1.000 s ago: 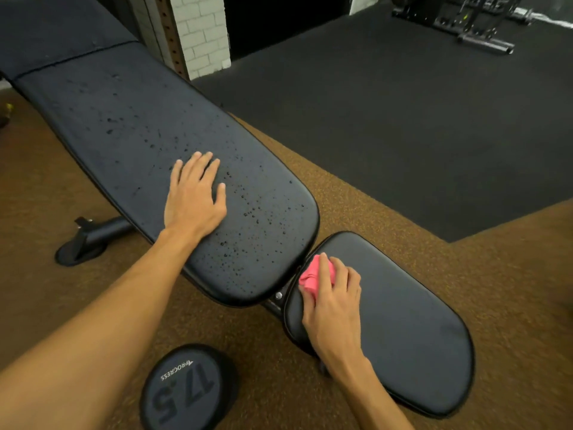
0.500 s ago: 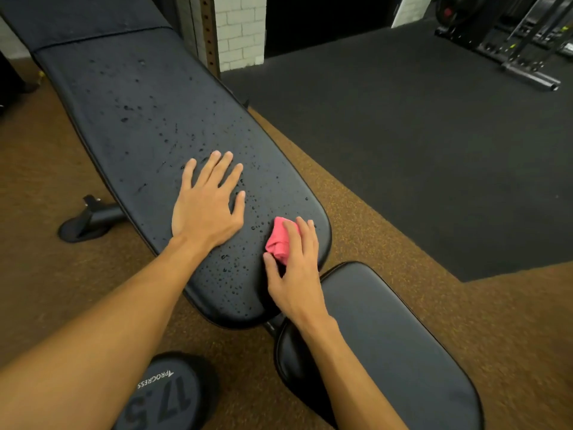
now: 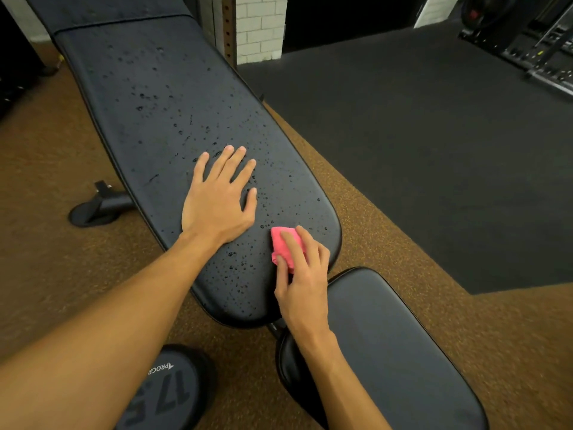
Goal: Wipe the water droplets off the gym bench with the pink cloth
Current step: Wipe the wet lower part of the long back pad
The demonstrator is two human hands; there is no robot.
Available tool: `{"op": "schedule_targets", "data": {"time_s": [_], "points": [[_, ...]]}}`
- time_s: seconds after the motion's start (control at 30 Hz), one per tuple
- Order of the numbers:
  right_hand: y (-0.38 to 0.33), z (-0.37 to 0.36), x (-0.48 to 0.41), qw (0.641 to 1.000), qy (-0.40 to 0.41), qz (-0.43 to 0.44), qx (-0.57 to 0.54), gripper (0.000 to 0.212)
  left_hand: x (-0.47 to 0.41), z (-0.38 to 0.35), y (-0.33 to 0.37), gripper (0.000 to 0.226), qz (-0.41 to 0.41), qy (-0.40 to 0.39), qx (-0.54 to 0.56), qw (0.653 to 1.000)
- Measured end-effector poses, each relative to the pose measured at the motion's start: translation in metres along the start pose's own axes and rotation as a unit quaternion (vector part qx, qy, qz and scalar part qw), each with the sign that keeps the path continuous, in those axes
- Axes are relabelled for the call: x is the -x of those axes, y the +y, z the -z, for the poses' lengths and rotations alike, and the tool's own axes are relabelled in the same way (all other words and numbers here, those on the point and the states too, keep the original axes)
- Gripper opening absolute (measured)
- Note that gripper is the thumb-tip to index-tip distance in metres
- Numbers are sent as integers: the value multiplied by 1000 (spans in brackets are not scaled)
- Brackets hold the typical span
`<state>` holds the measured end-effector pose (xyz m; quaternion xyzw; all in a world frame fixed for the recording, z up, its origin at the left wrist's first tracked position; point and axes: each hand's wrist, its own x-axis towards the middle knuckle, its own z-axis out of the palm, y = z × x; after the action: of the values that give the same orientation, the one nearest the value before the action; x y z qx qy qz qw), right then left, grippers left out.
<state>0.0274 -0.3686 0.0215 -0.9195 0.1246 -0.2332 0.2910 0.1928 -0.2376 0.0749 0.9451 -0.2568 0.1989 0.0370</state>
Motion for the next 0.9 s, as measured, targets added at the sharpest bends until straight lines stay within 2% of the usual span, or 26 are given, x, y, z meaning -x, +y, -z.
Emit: {"op": "schedule_targets", "data": {"time_s": [0.23, 0.43, 0.5, 0.7, 0.9], "points": [[18, 7, -38, 997, 12, -74, -8, 42, 0, 0, 1, 63, 4, -1, -5, 1000], [8, 11, -22, 998, -39, 39, 10, 42, 0, 0, 1, 63, 5, -5, -8, 1000], [17, 19, -10, 998, -47, 51, 12, 43, 0, 1, 1, 63, 4, -3, -7, 1000], [24, 21, -37, 998, -5, -58, 13, 41, 0, 4, 1, 62, 5, 0, -1, 1000], [18, 21, -22, 998, -41, 42, 14, 43, 1, 2, 2, 61, 3, 4, -1, 1000]]}}
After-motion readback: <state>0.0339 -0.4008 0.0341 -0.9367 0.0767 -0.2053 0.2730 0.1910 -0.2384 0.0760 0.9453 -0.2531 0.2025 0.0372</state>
